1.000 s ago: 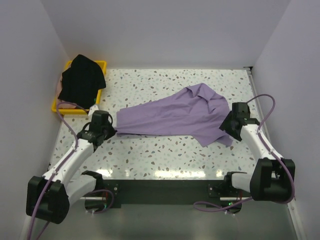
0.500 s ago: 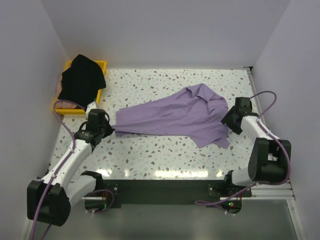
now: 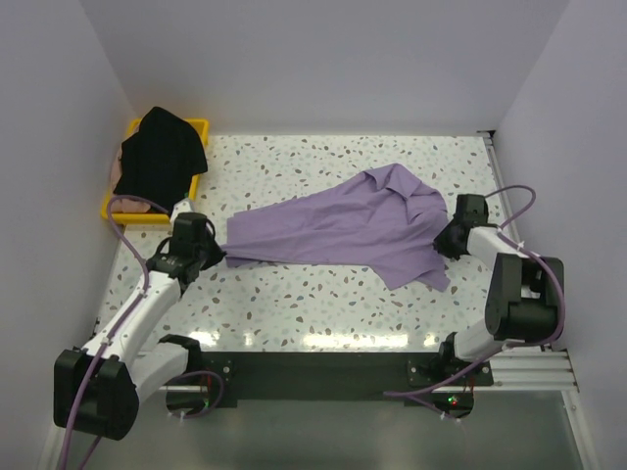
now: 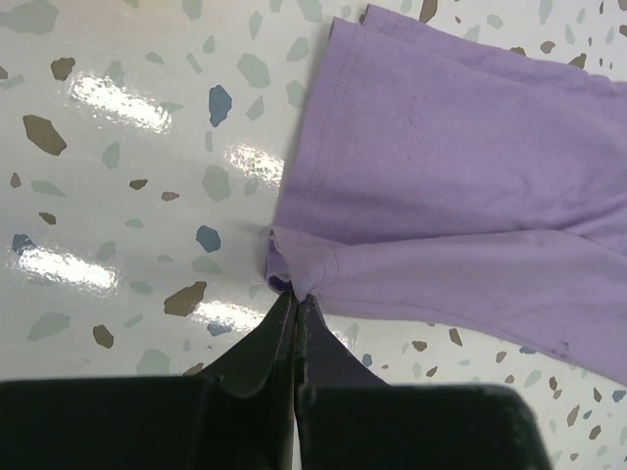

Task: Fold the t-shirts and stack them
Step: Flatten the tshirt out

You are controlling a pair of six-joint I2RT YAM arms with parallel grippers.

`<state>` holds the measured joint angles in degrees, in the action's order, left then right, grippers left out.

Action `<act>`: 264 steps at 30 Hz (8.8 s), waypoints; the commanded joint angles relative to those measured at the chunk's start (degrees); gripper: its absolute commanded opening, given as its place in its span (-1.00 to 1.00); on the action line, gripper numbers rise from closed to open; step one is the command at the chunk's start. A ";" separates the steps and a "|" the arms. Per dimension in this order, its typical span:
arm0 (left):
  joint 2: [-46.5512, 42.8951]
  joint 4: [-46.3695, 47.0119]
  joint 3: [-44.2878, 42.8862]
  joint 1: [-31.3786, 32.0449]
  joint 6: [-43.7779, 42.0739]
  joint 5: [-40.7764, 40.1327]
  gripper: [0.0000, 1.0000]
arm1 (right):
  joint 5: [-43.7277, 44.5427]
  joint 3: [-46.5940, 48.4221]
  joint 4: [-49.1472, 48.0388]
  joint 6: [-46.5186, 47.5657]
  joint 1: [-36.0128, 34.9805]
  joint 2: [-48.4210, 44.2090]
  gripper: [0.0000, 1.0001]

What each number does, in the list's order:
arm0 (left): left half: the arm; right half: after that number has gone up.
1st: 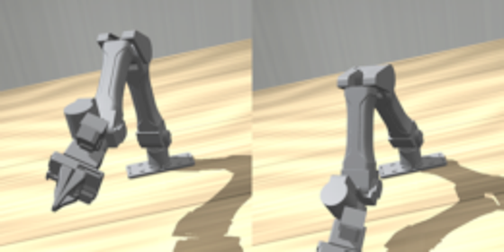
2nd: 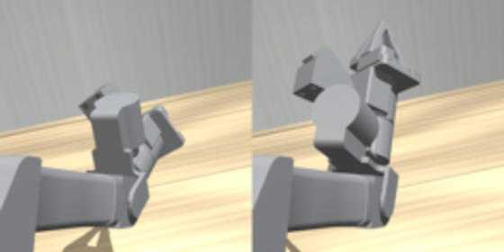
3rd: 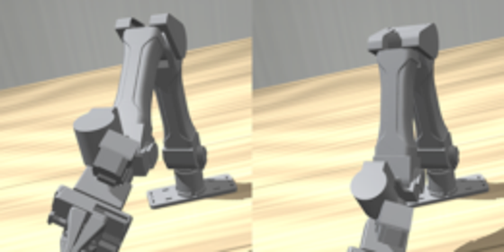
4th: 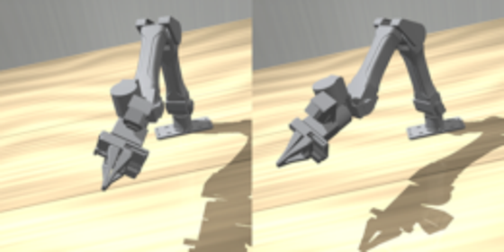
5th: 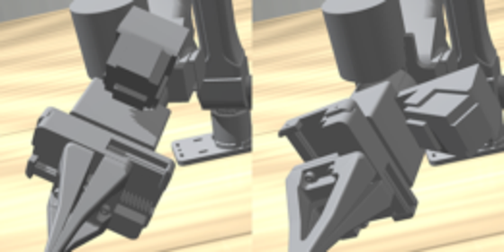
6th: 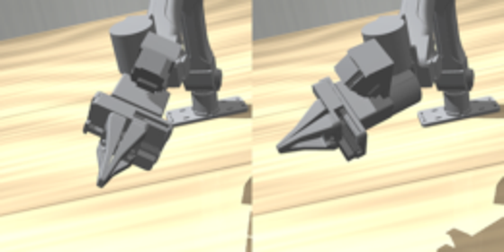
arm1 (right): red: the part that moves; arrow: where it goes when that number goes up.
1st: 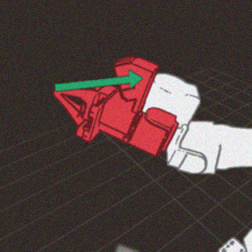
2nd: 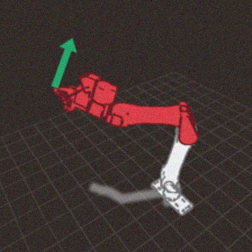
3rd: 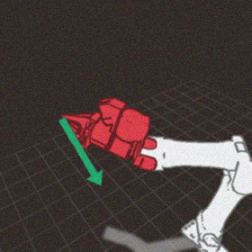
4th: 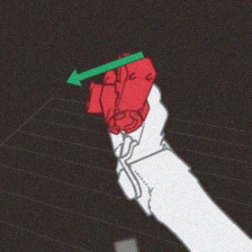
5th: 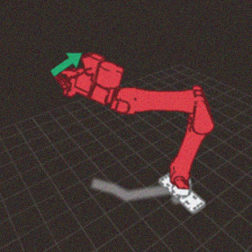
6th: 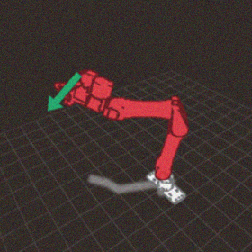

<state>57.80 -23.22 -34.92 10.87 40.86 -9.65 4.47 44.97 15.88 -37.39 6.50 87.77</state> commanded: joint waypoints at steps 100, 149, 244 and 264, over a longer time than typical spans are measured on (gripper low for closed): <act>16.49 28.43 3.35 -13.69 14.77 6.40 -1.00 | -4.74 -3.64 4.33 1.87 1.58 -21.14 -1.00; 0.73 22.08 12.68 -13.69 8.89 9.12 -1.00 | 10.10 -10.87 27.63 -20.62 -38.13 -31.97 -0.11; 1.70 25.42 15.23 -13.60 8.97 13.78 -1.00 | 4.98 -0.94 40.88 -23.95 -50.98 -26.58 0.32; 1.00 25.24 16.11 -13.60 8.97 14.13 -1.00 | 15.13 -11.74 44.86 -40.66 -50.80 -27.21 0.37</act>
<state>59.48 -0.47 -19.55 -2.24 51.22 4.12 16.53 34.74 63.75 -75.31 -44.25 60.36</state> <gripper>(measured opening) 0.021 0.684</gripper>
